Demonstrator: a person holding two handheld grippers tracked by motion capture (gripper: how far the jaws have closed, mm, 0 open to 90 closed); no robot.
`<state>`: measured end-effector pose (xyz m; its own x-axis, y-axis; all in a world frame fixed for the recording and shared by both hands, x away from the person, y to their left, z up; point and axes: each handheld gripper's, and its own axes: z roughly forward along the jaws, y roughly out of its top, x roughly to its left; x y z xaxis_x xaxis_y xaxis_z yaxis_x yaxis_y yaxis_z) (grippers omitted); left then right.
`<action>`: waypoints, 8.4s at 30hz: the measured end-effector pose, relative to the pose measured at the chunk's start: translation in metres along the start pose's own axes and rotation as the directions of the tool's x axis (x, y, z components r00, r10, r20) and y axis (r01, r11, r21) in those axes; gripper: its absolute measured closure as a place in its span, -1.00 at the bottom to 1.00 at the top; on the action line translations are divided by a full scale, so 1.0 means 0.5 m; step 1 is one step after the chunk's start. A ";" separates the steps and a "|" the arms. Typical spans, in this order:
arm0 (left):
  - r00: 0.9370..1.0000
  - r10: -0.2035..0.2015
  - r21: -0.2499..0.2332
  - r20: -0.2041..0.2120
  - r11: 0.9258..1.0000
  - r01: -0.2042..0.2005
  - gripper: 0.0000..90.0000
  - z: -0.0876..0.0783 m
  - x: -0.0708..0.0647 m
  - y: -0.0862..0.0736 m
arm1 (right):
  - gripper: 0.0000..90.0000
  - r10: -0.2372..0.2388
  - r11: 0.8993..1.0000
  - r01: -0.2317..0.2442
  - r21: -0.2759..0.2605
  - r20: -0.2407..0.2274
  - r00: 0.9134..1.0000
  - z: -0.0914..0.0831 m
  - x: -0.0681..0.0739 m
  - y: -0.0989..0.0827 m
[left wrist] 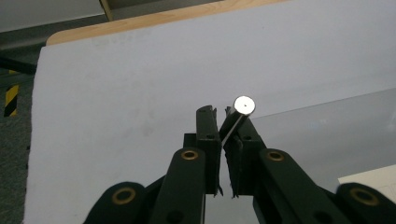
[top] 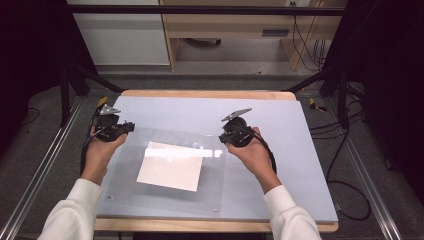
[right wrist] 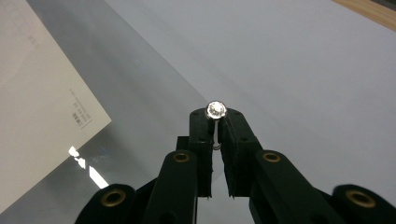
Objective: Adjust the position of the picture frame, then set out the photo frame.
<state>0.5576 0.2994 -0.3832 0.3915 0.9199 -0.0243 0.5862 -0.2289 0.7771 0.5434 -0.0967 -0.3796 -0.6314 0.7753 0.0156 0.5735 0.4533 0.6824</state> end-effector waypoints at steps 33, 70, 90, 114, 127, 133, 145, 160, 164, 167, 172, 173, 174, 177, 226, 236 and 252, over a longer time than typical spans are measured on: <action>0.997 0.067 0.035 0.044 0.997 -0.069 0.86 0.057 -0.192 0.025 | 0.84 0.078 0.996 -0.082 0.036 0.107 0.991 -0.098 -0.143 -0.068; 0.997 0.047 0.126 0.060 0.991 -0.054 0.86 0.192 -0.177 -0.007 | 0.88 0.154 0.983 -0.164 0.082 0.112 0.982 0.042 -0.213 -0.119; 0.998 0.055 0.125 0.039 0.990 -0.060 0.87 0.219 -0.183 -0.026 | 0.90 0.158 0.986 -0.164 0.037 0.137 0.978 0.069 -0.211 -0.149; 0.994 0.089 -0.114 -0.064 0.989 -0.095 -0.46 0.157 -0.196 -0.031 | -0.24 0.161 0.978 -0.122 -0.166 0.239 0.958 0.017 -0.183 -0.147; 0.993 0.115 -0.181 -0.033 0.976 -0.119 -0.79 0.136 -0.200 -0.028 | -0.40 0.155 0.974 -0.106 -0.199 0.246 0.957 0.011 -0.167 -0.161; 0.991 0.117 -0.197 -0.063 0.972 -0.128 -0.50 0.130 -0.207 -0.043 | -0.02 0.097 0.977 -0.036 -0.209 0.288 0.953 0.009 -0.151 -0.168; 0.994 0.086 -0.212 -0.062 0.972 -0.098 0.04 0.147 -0.202 -0.060 | 0.54 0.104 0.976 -0.042 -0.214 0.287 0.952 0.035 -0.158 -0.170; 0.997 0.068 -0.155 -0.034 0.985 -0.072 0.62 0.180 -0.199 -0.065 | 0.79 0.138 0.970 -0.072 -0.230 0.283 0.949 0.036 -0.160 -0.162; 0.999 0.047 -0.151 -0.011 0.987 -0.049 0.87 0.183 -0.194 -0.066 | 0.86 0.147 0.969 -0.081 -0.233 0.284 0.947 0.036 -0.162 -0.161; 0.999 0.039 -0.147 -0.008 0.988 -0.040 0.88 0.183 -0.194 -0.065 | 0.88 0.139 0.970 -0.075 -0.229 0.280 0.950 0.036 -0.166 -0.160; 0.999 0.043 -0.097 -0.005 0.994 -0.044 0.88 0.183 -0.193 -0.051 | 0.90 0.150 0.973 -0.093 -0.209 0.273 0.950 0.035 -0.167 -0.153; 0.999 0.044 -0.087 -0.005 0.995 -0.044 0.88 0.183 -0.192 -0.048 | 0.90 0.150 0.975 -0.096 -0.202 0.273 0.950 0.035 -0.168 -0.151; 0.999 0.047 -0.077 -0.003 0.996 -0.047 0.88 0.184 -0.191 -0.045 | 0.90 0.154 0.975 -0.102 -0.196 0.271 0.950 0.036 -0.169 -0.149; 0.999 0.048 -0.049 0.010 0.998 -0.047 0.88 0.184 -0.187 -0.037 | 0.91 0.172 0.976 -0.128 -0.179 0.258 0.951 0.035 -0.173 -0.143; 0.993 0.026 0.198 0.113 0.979 -0.048 0.89 0.216 -0.154 0.040 | -0.46 0.076 0.972 -0.021 -0.233 0.230 0.970 -0.132 -0.139 -0.268; 0.996 0.017 0.213 0.092 0.976 -0.036 0.89 0.215 -0.157 0.041 | -0.66 0.039 0.973 0.015 -0.229 0.231 0.972 -0.193 -0.075 -0.356; 0.996 -0.010 0.231 0.084 0.973 -0.010 0.89 0.221 -0.157 0.046 | -0.42 -0.054 0.990 0.077 -0.119 0.187 0.981 -0.195 -0.059 -0.405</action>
<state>0.6189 0.1865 -0.4328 0.4443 0.8919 -0.0848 0.7304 -0.3058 0.6107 0.3948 -0.2542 -0.4472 -0.5529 0.8182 -0.1577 0.4567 0.4558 0.7640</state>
